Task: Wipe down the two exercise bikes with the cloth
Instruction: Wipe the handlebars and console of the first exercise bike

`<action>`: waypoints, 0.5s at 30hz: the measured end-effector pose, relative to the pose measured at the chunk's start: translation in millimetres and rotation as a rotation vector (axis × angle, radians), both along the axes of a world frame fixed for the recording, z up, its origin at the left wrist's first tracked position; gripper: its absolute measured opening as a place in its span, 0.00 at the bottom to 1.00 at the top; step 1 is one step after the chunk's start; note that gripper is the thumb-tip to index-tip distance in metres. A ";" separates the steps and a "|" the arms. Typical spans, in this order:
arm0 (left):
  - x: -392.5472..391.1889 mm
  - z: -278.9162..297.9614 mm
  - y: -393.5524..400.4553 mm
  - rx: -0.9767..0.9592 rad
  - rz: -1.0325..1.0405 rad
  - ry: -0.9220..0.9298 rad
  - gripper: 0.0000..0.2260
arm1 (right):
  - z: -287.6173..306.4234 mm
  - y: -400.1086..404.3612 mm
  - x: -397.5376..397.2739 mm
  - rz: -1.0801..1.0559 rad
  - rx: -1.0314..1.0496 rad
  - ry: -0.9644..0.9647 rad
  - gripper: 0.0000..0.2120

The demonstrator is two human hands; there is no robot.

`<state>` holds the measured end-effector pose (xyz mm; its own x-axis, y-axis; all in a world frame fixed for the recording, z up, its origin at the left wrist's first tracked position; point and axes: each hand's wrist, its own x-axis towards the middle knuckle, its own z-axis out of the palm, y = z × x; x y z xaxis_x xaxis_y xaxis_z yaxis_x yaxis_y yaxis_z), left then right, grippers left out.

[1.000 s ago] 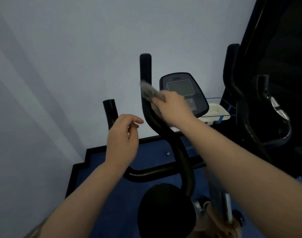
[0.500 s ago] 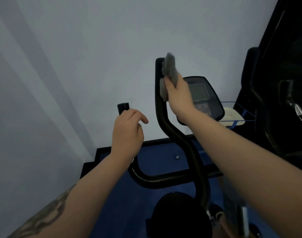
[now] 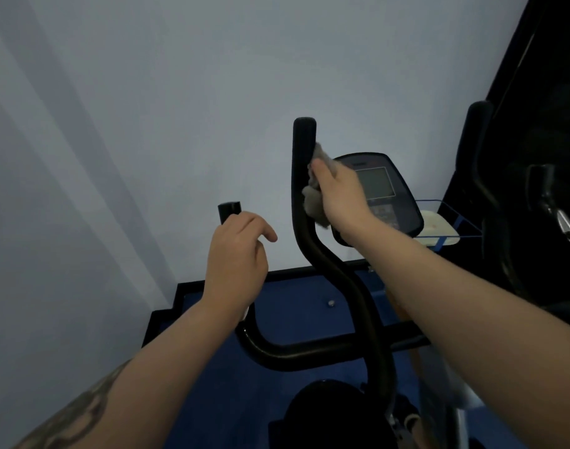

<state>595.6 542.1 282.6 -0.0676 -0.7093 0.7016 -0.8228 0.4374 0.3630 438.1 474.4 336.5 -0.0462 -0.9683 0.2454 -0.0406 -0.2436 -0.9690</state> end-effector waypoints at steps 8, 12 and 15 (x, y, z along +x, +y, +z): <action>0.8 0.7 3.0 0.013 -0.003 0.019 0.16 | -11.3 30.5 16.5 -0.251 -0.446 0.348 0.18; -0.8 1.0 2.2 0.004 0.005 0.035 0.15 | -31.9 40.4 7.6 -0.159 -0.381 0.742 0.11; -0.1 -0.2 3.3 -0.002 -0.003 0.035 0.15 | -9.8 34.6 4.0 -0.082 -0.487 0.710 0.09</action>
<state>595.5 545.4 282.4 -0.0445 -0.7076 0.7053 -0.8083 0.4404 0.3908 442.1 509.0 326.6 0.2106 -0.7481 0.6293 -0.6325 -0.5951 -0.4958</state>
